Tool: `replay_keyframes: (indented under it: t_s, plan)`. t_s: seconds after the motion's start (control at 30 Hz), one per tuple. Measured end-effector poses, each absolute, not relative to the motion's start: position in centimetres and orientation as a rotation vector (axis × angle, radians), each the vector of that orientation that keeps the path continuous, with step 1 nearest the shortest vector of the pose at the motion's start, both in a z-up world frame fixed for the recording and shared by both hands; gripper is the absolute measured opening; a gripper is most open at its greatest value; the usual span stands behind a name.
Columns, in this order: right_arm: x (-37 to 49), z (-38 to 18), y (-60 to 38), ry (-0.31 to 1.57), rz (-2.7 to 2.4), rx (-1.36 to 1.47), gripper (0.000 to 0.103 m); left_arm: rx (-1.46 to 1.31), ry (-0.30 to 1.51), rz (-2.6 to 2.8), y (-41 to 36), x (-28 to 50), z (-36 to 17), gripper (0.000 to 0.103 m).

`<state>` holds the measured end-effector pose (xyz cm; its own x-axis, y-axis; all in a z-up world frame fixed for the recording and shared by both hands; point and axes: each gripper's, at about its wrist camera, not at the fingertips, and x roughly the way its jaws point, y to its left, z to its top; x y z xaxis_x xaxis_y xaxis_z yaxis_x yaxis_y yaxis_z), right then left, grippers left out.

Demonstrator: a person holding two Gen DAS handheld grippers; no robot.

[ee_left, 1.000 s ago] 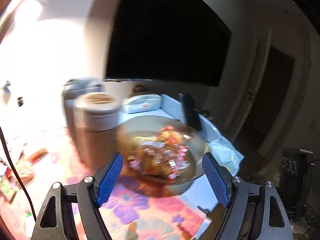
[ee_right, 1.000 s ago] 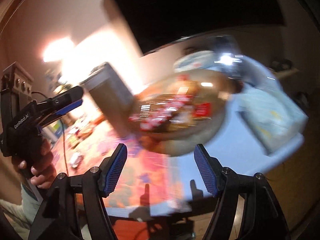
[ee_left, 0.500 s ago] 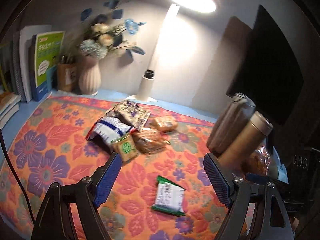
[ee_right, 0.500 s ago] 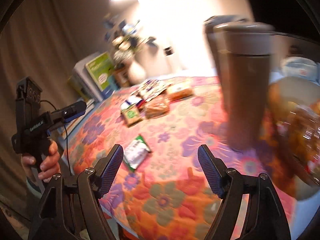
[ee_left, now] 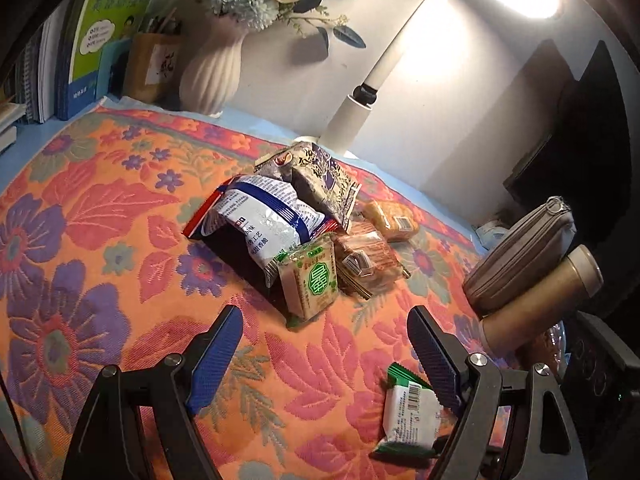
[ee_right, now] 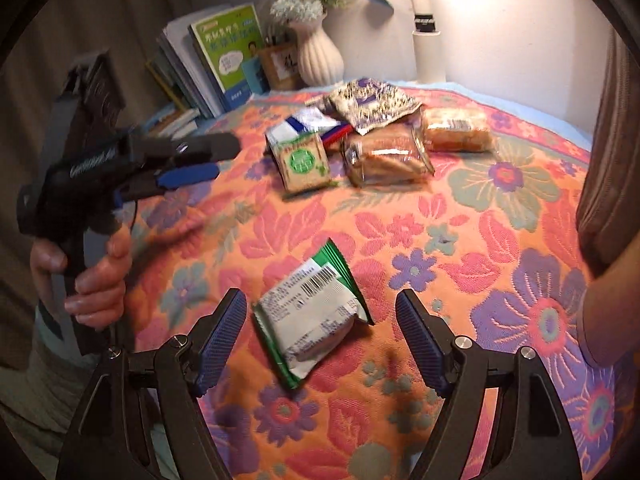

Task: Organize snacks
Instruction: 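Grasp the green-labelled biscuit pack with the left tool while the right tool grasps the green-edged white packet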

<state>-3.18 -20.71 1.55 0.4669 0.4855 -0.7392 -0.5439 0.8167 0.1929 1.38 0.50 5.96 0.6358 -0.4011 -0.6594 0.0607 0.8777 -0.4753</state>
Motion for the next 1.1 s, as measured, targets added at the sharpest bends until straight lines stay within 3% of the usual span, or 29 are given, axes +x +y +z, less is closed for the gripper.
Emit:
replay_keyframes:
  t_s: [0.3,0.5,0.77,0.83,1.03,1.1]
  plan:
    - [-1.9,0.7,-19.9,0.897,0.657,-0.109,0.077,-0.474,0.883,-0.211,-1.5,4.4,3.6,0.082]
    - [-2.0,0.4,-19.1,0.901,0.67,-0.145,0.077,-0.455,0.898,-0.171,-2.8,5.5,3.2,0.076]
    - [-1.4,0.1,-18.5,0.906,0.696,-0.167,0.081,-0.486,0.911,-0.171,-2.7,6.1,2.4,0.049]
    - [-1.2,0.0,-17.9,0.904,0.696,-0.188,0.083,-0.496,0.912,-0.167,-2.4,6.1,2.1,0.034]
    - [-1.5,-0.3,-16.6,0.884,0.674,-0.263,0.085,-0.528,0.91,-0.186,-2.0,6.0,1.9,0.03]
    - [-1.7,-0.4,-16.3,0.872,0.672,-0.272,0.082,-0.525,0.909,-0.2,-2.1,5.7,2.0,0.029]
